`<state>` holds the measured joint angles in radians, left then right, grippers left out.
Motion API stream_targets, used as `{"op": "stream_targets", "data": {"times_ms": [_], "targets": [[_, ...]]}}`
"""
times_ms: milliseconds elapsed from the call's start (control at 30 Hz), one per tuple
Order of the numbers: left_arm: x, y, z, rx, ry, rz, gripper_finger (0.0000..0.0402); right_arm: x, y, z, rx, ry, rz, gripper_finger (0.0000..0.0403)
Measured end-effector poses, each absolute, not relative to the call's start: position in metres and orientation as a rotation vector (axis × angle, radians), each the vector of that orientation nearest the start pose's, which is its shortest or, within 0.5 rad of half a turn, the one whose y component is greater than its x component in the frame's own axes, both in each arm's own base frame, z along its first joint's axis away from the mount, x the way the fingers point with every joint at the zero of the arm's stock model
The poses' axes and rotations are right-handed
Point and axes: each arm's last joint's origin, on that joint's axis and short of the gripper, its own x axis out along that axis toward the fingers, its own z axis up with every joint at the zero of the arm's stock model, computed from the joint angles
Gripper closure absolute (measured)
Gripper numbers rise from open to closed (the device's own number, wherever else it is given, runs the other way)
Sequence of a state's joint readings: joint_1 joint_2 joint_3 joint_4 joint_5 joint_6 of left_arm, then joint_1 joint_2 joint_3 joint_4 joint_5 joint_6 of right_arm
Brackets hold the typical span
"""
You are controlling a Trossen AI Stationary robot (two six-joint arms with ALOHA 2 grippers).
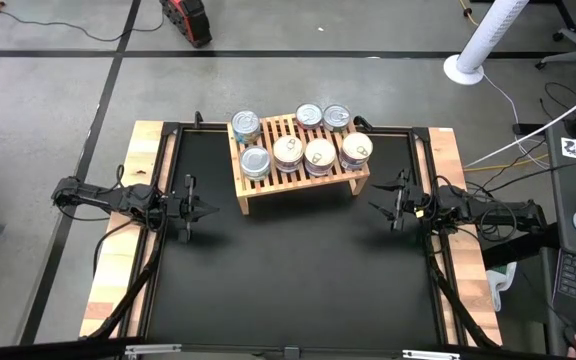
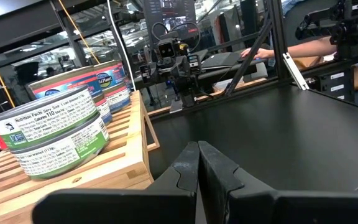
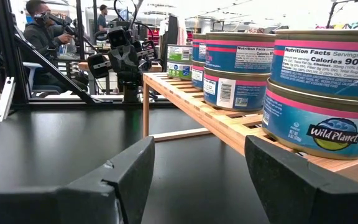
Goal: Stack canned seafood by type on shelf
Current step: Return to Home Position
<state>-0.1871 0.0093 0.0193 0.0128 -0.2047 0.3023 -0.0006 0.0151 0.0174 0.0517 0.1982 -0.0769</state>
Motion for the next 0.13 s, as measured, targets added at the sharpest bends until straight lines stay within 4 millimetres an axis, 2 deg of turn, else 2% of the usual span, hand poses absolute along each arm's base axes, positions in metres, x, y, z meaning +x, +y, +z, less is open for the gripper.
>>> {"op": "stream_targets", "data": {"times_ms": [133], "targets": [[0.0959,-0.0122,0.1706,0.298,-0.019,0.021,0.0396,0.0969,-0.0058,0.1732,-0.071,-0.046,-0.201,0.0155]]}}
